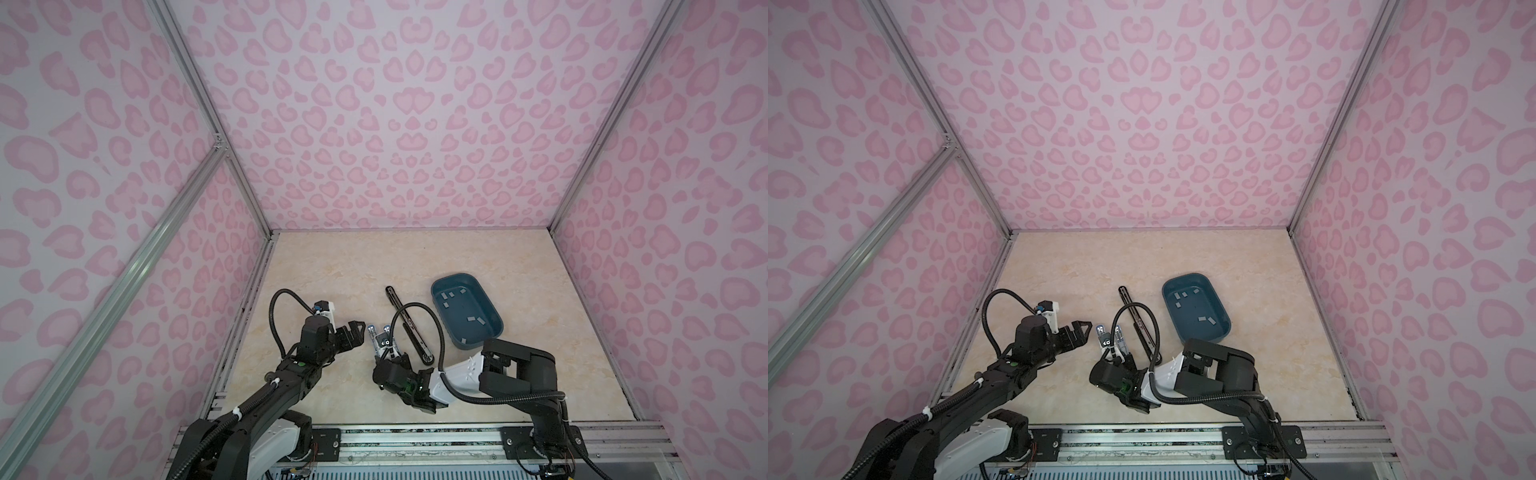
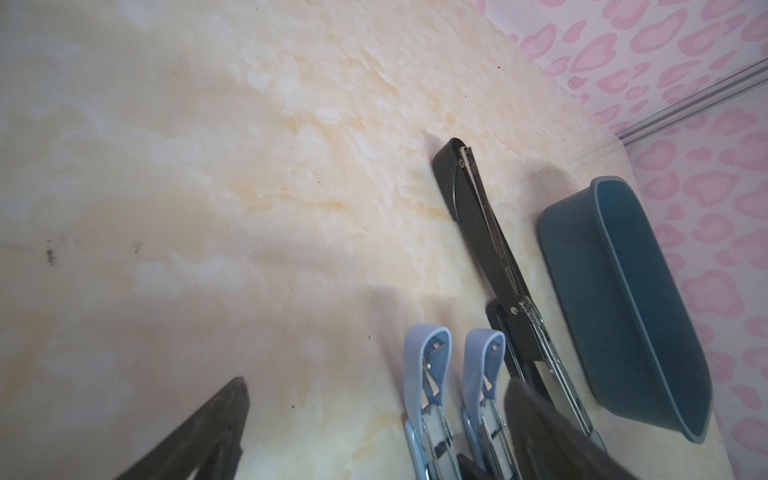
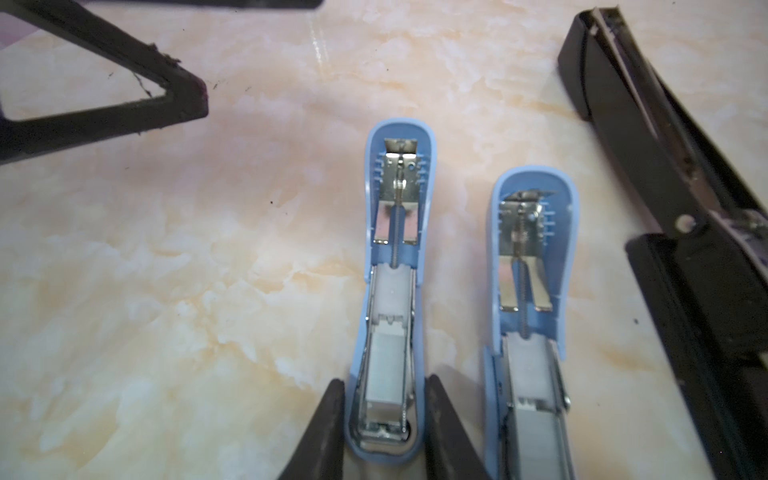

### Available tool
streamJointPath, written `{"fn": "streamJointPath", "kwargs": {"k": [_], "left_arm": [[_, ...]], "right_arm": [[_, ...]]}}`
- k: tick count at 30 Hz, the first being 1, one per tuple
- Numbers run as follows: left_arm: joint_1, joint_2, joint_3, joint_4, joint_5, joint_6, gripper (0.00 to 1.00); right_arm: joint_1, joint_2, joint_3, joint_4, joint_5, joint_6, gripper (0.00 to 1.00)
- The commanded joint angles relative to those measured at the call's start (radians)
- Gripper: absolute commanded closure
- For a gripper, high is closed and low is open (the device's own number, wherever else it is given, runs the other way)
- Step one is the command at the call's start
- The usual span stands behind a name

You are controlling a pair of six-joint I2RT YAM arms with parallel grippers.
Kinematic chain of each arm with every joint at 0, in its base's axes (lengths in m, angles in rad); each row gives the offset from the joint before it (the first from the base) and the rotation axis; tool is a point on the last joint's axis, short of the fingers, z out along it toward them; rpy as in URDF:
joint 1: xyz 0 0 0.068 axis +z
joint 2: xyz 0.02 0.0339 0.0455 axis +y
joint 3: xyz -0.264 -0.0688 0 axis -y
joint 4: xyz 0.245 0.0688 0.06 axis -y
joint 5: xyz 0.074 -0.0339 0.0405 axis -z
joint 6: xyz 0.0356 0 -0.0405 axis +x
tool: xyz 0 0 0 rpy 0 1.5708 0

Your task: Load the staples into the stapler

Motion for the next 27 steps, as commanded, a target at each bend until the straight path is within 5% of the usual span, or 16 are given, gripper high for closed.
{"fn": "streamJointPath", "kwargs": {"k": [1, 27], "left_arm": [[0.003, 0.038, -0.003, 0.109, 0.059, -0.005, 0.03], [0.009, 0.461, 0.030, 0.574, 0.370, -0.051, 0.01]], "right_arm": [[-0.003, 0.016, -0.029, -0.122, -0.087, -0.002, 0.76], [-0.016, 0.042, -0.052, 0.017, -0.156, -0.028, 0.79]]}}
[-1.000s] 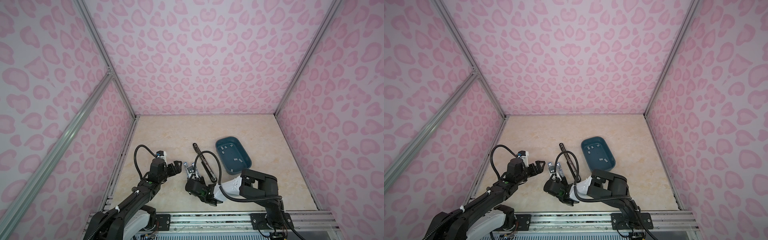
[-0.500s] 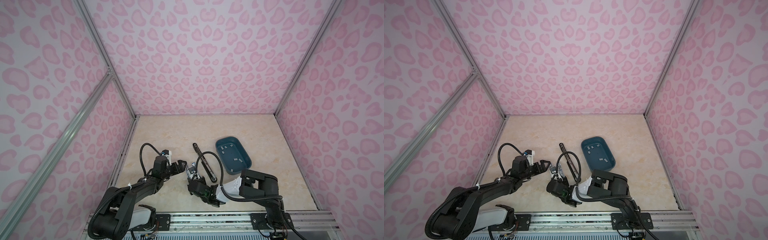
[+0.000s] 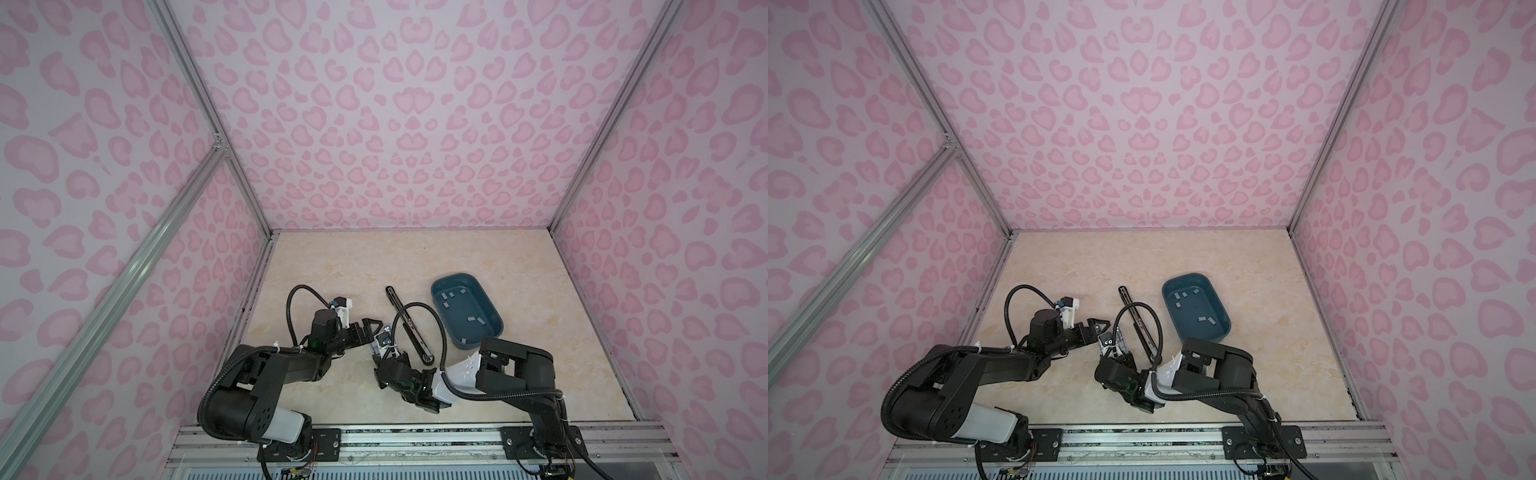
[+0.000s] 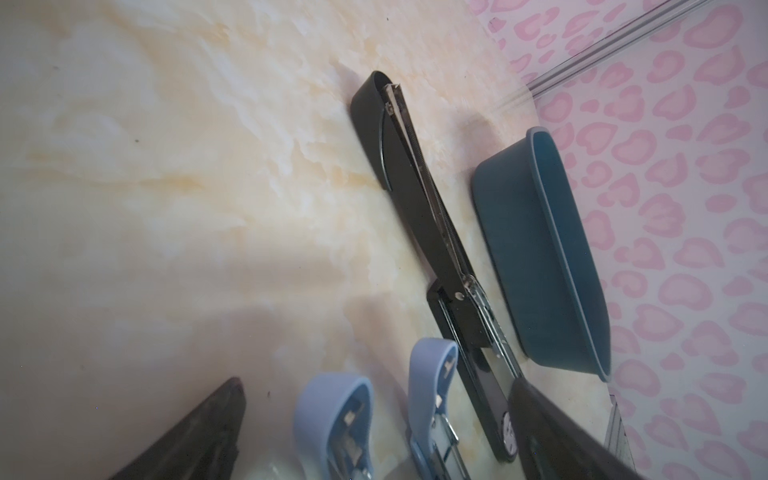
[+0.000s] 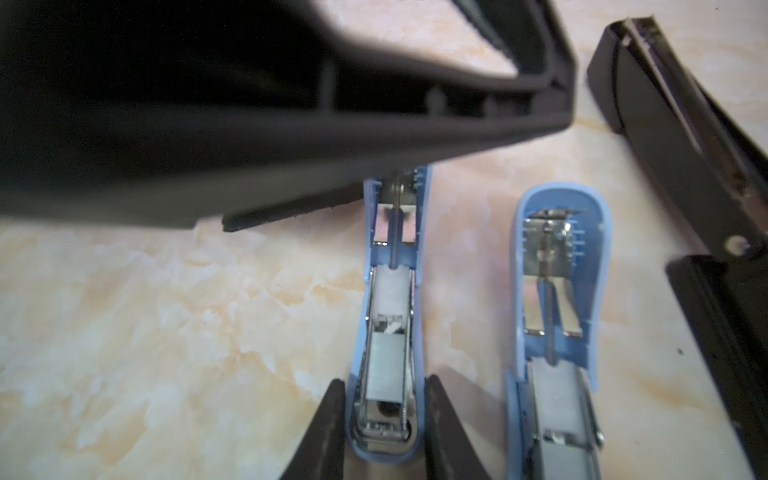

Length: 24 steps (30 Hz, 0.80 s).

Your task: Load the staples into the stapler

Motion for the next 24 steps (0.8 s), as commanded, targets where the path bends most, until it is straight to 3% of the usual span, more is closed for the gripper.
{"fn": "streamJointPath", "kwargs": {"k": [1, 6, 11, 14, 24], "left_arm": [[0.000, 0.026, 0.001, 0.130, 0.058, -0.016, 0.02], [-0.001, -0.016, -0.035, 0.177, 0.070, -0.007, 0.13], [-0.014, -0.061, -0.060, 0.178, 0.097, 0.019, 0.42], [-0.027, -0.044, -0.063, 0.203, 0.124, 0.031, 0.51], [-0.066, -0.029, -0.100, 0.249, 0.124, 0.066, 0.54]], "right_arm": [[0.002, 0.028, -0.012, -0.136, -0.092, 0.008, 0.80], [-0.003, 0.036, -0.011, -0.128, -0.101, 0.015, 0.81], [-0.007, 0.031, -0.020, -0.118, -0.099, 0.018, 0.81], [-0.010, 0.029, -0.024, -0.111, -0.099, 0.019, 0.81], [-0.026, 0.023, -0.063, -0.013, -0.118, -0.026, 0.81]]}}
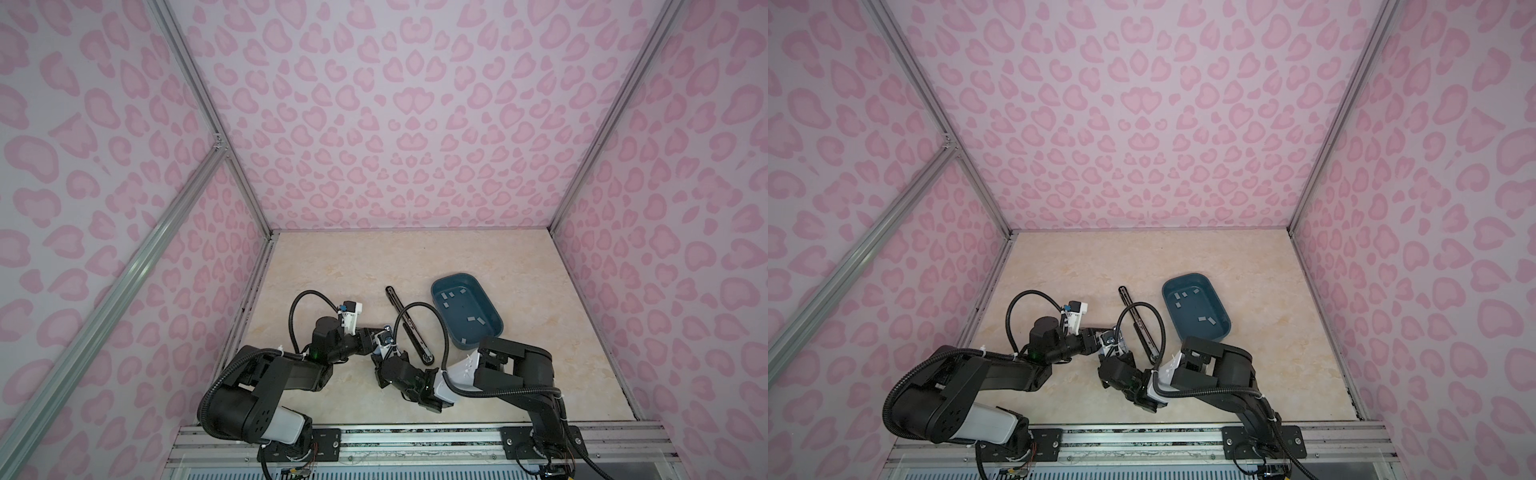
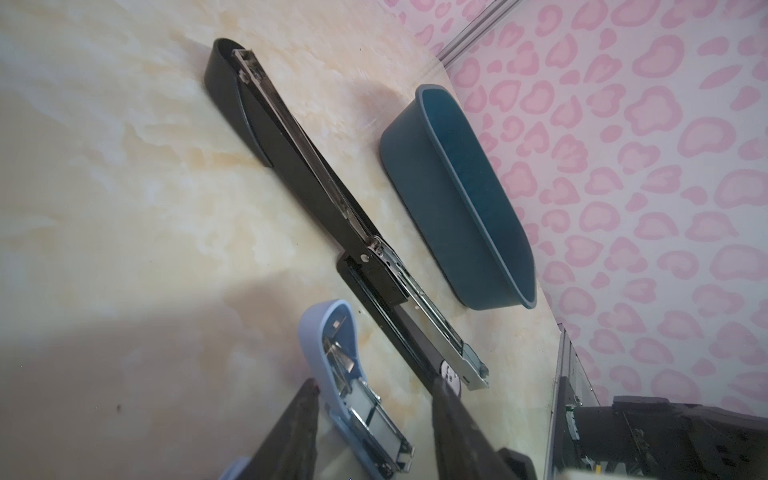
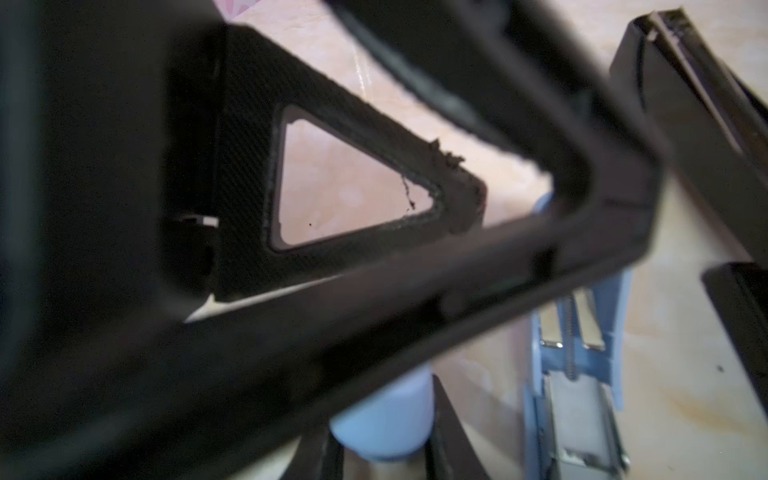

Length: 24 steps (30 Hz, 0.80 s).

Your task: Load the staples into the stapler

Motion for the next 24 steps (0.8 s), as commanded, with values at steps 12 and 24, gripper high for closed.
{"fn": "streamJointPath", "kwargs": {"k": [12, 24], "left_arm": [[-0.022, -0.141, -0.082, -0.019, -0.096, 0.039, 0.54], [-0.022, -0.228, -0.087, -0.126, -0.238, 0.069, 0.54]], "right_arm": [[0.009, -0.062, -0.095, -0.036, -0.025, -0.094, 0.63], [0.024, -0.256, -0.163, -0.065, -0.017, -0.124, 0.59]]}}
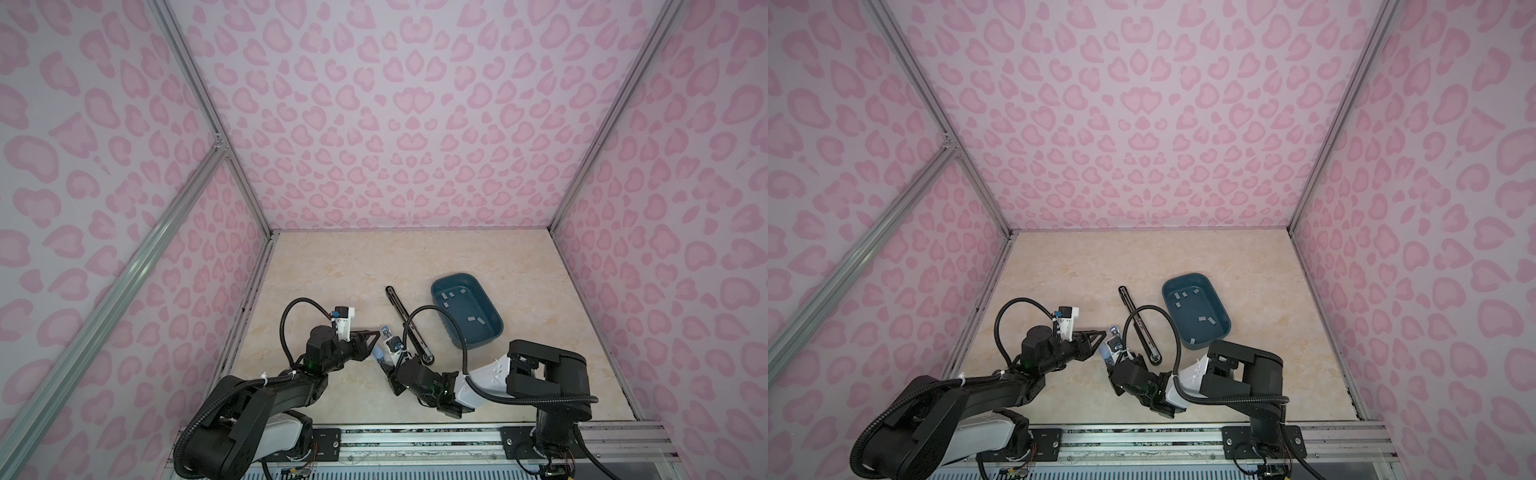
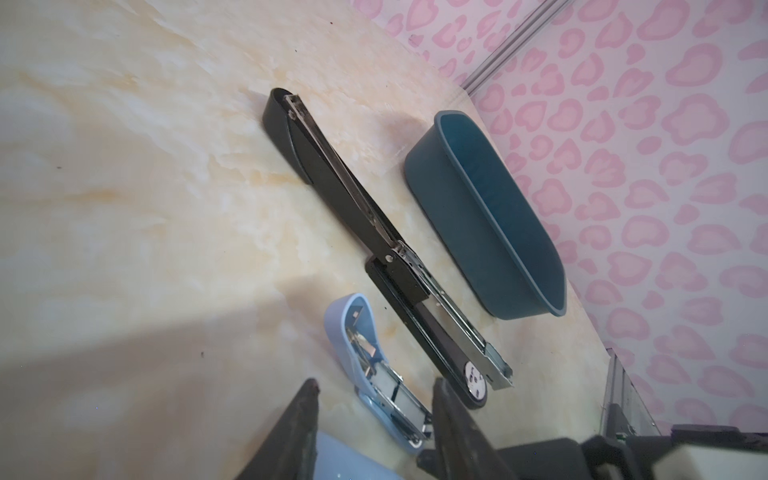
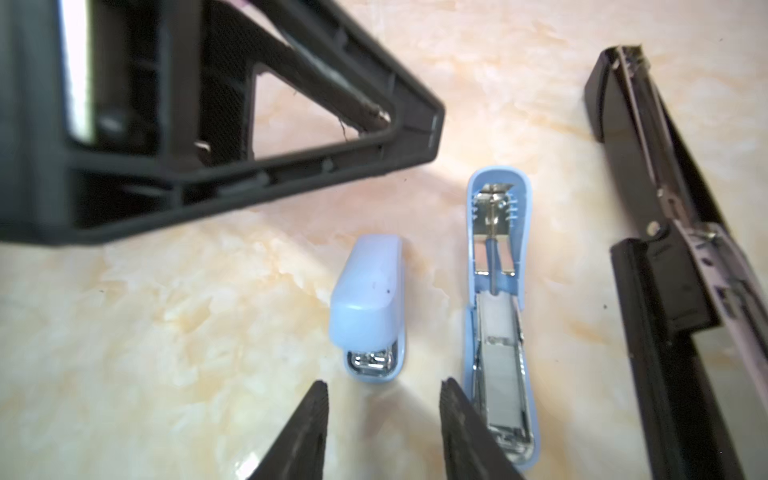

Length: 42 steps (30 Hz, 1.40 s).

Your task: Load the staples into the stapler

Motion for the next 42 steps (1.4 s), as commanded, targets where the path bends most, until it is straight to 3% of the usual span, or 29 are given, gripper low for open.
{"fn": "streamJointPath", "kwargs": {"k": [1, 5, 13, 42], "left_arm": [[0.000, -0.011, -0.006, -0.029, -0.078, 0.028, 0.54], [0.000, 0.005, -0.012, -0.016, -0.101, 0.039, 0.54], [-0.001, 0.000, -0.020, -0.021, -0.133, 0.060, 0.55], [-0.040, 0.131, -0.012, 0.095, -0.135, 0.093, 0.56]], "right_arm": [[0.001, -0.047, -0.002, -0.028, 0.013, -0.023, 0.62], [-0.007, -0.076, 0.047, -0.094, 0.017, -0.028, 0.69], [-0.050, 0.010, 0.138, -0.139, -0.013, -0.017, 0.74], [-0.032, 0.110, 0.136, -0.134, 0.011, 0.051, 0.77]]}}
